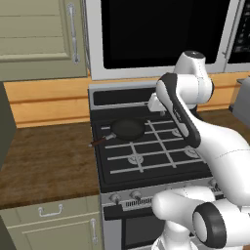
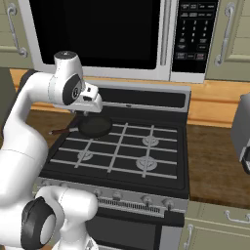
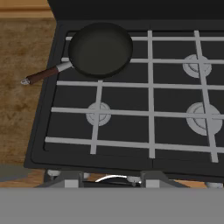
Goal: Turn off the rear left burner of the stove.
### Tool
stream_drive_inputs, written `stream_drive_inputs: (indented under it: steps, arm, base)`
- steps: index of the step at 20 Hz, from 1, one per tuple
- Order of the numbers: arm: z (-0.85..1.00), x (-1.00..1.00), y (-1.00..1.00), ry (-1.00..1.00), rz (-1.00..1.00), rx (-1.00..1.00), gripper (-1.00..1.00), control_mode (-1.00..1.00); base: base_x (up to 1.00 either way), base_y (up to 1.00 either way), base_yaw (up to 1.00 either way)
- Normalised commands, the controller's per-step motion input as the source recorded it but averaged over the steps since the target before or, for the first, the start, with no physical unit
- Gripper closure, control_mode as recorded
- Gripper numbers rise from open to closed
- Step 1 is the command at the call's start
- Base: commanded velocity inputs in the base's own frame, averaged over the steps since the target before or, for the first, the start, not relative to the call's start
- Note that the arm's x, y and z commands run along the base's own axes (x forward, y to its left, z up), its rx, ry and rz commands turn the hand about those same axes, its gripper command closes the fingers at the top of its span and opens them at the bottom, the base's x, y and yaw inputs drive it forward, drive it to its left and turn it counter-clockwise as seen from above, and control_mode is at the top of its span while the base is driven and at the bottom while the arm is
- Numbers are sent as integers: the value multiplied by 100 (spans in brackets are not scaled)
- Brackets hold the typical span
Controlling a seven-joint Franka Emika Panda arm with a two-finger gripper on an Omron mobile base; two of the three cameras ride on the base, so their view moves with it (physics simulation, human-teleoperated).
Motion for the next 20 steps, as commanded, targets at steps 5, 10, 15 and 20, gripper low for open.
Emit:
stream_drive_inputs:
  steps: [5, 10, 15, 20]
  arm:
    - [-1, 0, 0, 0, 0, 0, -100, -100]
    - [0, 0, 0, 0, 0, 0, -100, -100]
    - [-18, -42, 23, 1, 1, -5, -100, -100]
    - [-28, -41, 28, 4, 3, -5, -100, -100]
  base:
    - [0, 0, 0]
    - [0, 0, 0]
    - [0, 0, 0]
    - [0, 0, 0]
